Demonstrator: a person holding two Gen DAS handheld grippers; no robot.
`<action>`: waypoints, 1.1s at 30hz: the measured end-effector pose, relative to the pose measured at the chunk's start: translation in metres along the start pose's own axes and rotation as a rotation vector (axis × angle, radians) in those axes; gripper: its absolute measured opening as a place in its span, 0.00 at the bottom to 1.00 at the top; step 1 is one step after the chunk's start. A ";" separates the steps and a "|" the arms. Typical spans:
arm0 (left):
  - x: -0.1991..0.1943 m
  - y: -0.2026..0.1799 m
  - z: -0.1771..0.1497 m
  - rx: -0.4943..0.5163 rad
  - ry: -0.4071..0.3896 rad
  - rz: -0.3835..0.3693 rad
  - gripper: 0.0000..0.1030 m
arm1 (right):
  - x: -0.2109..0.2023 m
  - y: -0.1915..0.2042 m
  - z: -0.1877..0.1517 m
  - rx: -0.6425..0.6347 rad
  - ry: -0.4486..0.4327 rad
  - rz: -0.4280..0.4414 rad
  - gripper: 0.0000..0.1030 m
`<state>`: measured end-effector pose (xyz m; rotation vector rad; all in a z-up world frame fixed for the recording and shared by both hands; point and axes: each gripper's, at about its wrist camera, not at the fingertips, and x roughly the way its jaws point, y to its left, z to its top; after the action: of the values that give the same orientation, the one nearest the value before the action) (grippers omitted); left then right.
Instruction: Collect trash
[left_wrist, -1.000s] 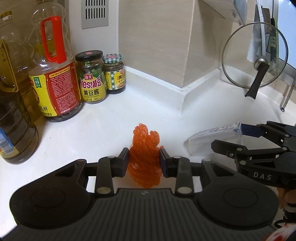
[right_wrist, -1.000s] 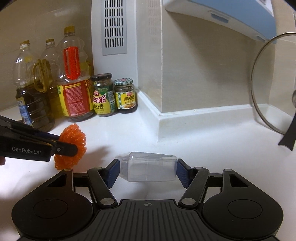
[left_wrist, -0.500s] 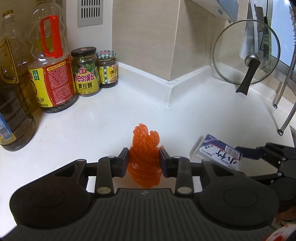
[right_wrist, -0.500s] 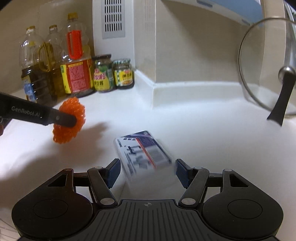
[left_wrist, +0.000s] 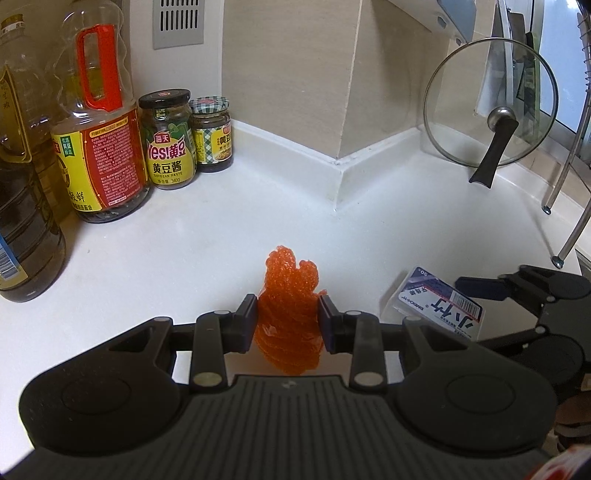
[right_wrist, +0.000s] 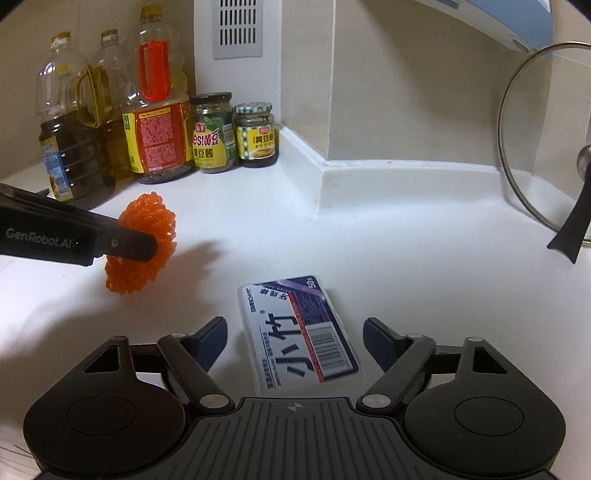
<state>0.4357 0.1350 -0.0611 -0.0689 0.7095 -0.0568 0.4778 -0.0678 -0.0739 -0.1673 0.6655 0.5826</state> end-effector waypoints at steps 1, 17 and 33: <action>0.000 0.000 0.000 0.001 0.001 0.000 0.31 | 0.001 0.000 0.001 0.004 0.003 -0.003 0.61; -0.013 -0.008 -0.002 -0.004 -0.012 0.002 0.31 | -0.027 -0.004 0.000 0.033 -0.049 0.000 0.57; -0.088 -0.045 -0.036 -0.050 -0.060 0.017 0.31 | -0.115 0.001 -0.028 0.053 -0.104 0.097 0.57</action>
<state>0.3443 0.0955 -0.0280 -0.1117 0.6510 -0.0207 0.3896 -0.1287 -0.0240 -0.0553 0.5899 0.6620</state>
